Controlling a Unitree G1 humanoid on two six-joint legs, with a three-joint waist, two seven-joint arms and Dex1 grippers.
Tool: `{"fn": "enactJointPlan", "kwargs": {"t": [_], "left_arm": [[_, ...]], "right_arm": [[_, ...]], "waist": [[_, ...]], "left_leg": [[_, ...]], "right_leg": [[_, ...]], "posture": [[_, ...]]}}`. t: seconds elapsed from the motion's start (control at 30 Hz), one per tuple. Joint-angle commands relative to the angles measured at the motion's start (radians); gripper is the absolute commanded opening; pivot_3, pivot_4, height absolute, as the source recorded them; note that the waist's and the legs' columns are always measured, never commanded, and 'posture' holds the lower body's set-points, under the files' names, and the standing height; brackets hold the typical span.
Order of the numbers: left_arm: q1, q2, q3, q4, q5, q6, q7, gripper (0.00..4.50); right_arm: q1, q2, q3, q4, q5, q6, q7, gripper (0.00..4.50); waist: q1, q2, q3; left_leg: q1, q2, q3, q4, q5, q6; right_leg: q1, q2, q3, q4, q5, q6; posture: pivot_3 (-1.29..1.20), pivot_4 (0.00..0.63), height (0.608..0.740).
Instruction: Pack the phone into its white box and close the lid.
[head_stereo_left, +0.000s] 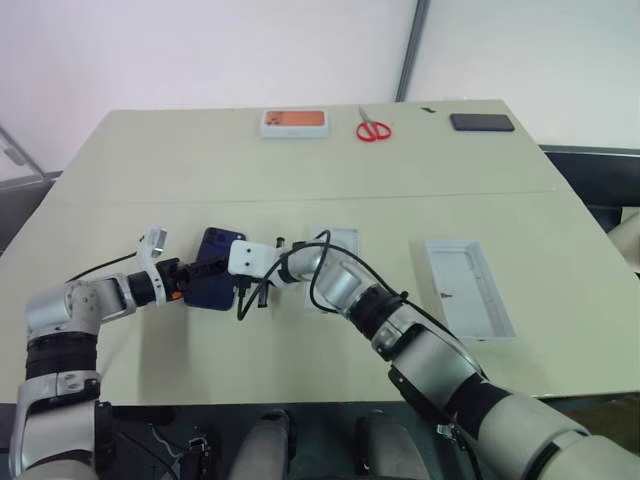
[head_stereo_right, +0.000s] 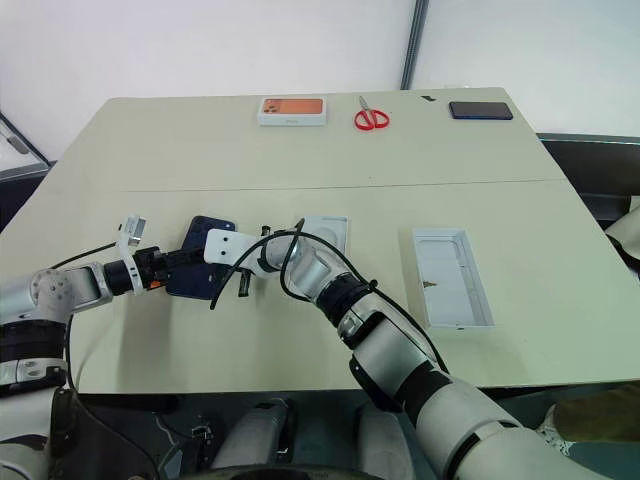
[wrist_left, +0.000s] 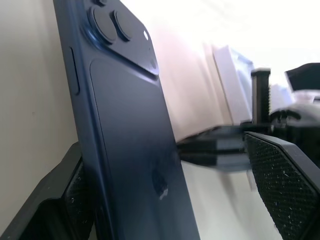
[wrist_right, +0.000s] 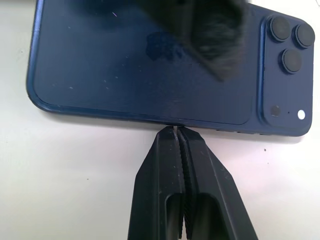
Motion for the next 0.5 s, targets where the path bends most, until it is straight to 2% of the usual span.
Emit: {"fn": "enactJointPlan", "kwargs": {"t": [0.03,0.1,0.13,0.2,0.27,0.5], "left_arm": [[0.011,-0.026,-0.016,0.062,0.014,0.020,0.032,4.42],[0.017,-0.031,-0.015,0.054,0.007,0.031,0.031,4.42],[0.020,-0.036,-0.013,0.052,0.003,0.038,0.033,4.16],[0.026,-0.042,-0.016,0.046,0.007,0.031,0.041,3.52],[0.032,-0.045,-0.016,0.038,0.004,0.025,0.039,2.60],[0.035,-0.041,-0.002,0.038,0.000,0.041,0.053,2.60]], "right_arm": [[0.023,0.000,0.009,-0.028,-0.008,-0.002,0.015,0.10],[0.031,-0.003,0.013,-0.036,-0.013,-0.002,0.016,0.10],[0.033,-0.004,0.013,-0.039,-0.014,-0.002,0.017,0.06],[0.035,-0.004,0.011,-0.043,-0.014,0.002,0.018,0.05],[0.035,-0.006,0.011,-0.045,-0.015,0.005,0.020,0.05],[0.045,-0.014,0.012,-0.055,-0.022,0.002,0.025,0.05]], "waist": [[-0.001,0.000,0.000],[-0.003,0.000,0.000],[-0.003,0.000,0.000],[-0.005,0.000,0.000],[-0.006,0.000,0.000],[-0.006,0.000,0.000]], "left_leg": [[0.000,0.000,0.000,0.000,0.000,0.000],[0.000,0.000,0.000,0.000,0.000,0.000],[0.000,0.000,0.000,0.000,0.000,0.000],[0.000,0.000,-0.001,0.000,0.000,0.000],[0.000,0.000,-0.001,-0.001,0.000,0.000],[0.000,0.000,-0.001,-0.002,0.000,0.000]], "right_leg": [[0.000,0.000,0.000,0.000,0.000,0.000],[0.000,0.000,0.000,0.000,0.000,0.000],[0.000,0.000,0.000,0.000,0.000,0.000],[0.000,0.000,0.000,0.000,0.000,0.000],[0.000,0.000,0.001,0.000,0.000,0.000],[-0.001,0.000,0.001,-0.001,0.000,0.000]], "posture": [[0.00,0.150,0.740],[0.00,0.150,0.740],[0.00,0.150,0.740],[0.00,0.150,0.740],[0.00,0.150,0.740],[0.00,0.150,0.740]]}}
